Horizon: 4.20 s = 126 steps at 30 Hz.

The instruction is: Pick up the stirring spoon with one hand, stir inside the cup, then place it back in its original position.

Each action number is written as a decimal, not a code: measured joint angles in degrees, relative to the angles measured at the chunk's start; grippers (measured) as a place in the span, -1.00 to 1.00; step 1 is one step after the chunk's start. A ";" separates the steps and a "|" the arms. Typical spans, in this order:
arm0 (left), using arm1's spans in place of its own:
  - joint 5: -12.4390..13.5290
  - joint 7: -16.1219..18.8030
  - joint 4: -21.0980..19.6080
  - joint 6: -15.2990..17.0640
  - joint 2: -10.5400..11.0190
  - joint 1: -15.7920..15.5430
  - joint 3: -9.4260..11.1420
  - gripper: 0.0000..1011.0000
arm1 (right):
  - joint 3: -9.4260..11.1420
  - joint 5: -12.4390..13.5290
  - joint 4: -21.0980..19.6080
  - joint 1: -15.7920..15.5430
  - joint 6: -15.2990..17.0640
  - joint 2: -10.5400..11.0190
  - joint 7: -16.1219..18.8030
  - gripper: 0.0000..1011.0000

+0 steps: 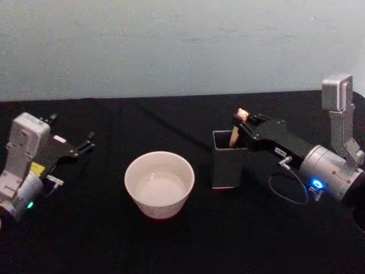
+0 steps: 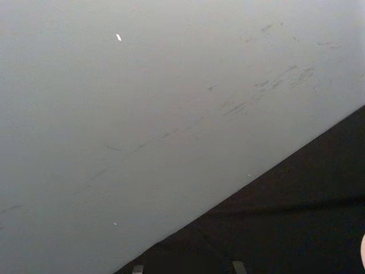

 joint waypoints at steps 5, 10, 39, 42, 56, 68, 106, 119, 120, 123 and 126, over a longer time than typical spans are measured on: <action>0.00 0.00 -0.01 0.00 0.00 0.00 0.00 0.98 | -0.03 -0.07 0.34 0.00 0.20 -0.07 0.05 -0.58; 0.00 0.00 0.00 0.00 0.00 0.00 0.00 0.98 | 0.04 0.24 0.63 -0.01 0.55 -0.16 0.29 -0.58; 0.00 0.00 0.00 0.00 0.00 0.00 0.00 0.98 | 0.14 0.53 0.70 0.02 0.88 -0.25 -0.03 -0.58; 0.00 0.00 0.00 0.00 0.00 0.00 0.00 0.98 | 0.13 0.54 0.69 0.02 0.86 -0.25 -0.02 -0.50; 0.00 0.00 0.00 0.00 0.00 0.00 0.00 0.98 | 0.13 0.54 0.69 0.02 0.82 -0.25 0.00 0.39; 0.00 0.00 0.00 0.00 0.00 0.00 0.00 0.98 | 0.13 0.54 0.69 0.02 0.82 -0.25 0.00 0.99; 0.00 0.00 0.00 0.00 0.00 0.00 0.00 0.98 | 6.09 -19.21 6.32 -3.19 -2.83 -9.58 -22.49 0.99; 0.00 0.00 -0.01 0.00 0.00 0.00 0.00 0.98 | 6.20 -19.02 6.67 -3.04 -2.53 -9.69 -22.22 0.99; 0.00 0.00 0.00 0.00 0.00 0.00 0.00 0.98 | 6.19 -19.02 6.66 -3.04 -2.55 -9.68 -22.22 0.99; 0.00 0.00 0.00 0.00 0.00 0.00 0.00 0.98 | 6.15 -19.01 6.59 -3.04 -2.63 -9.65 -22.23 0.99; 0.00 0.00 0.00 0.00 0.00 0.00 0.00 0.98 | 6.14 -19.01 6.52 -3.04 -2.67 -9.63 -22.23 0.99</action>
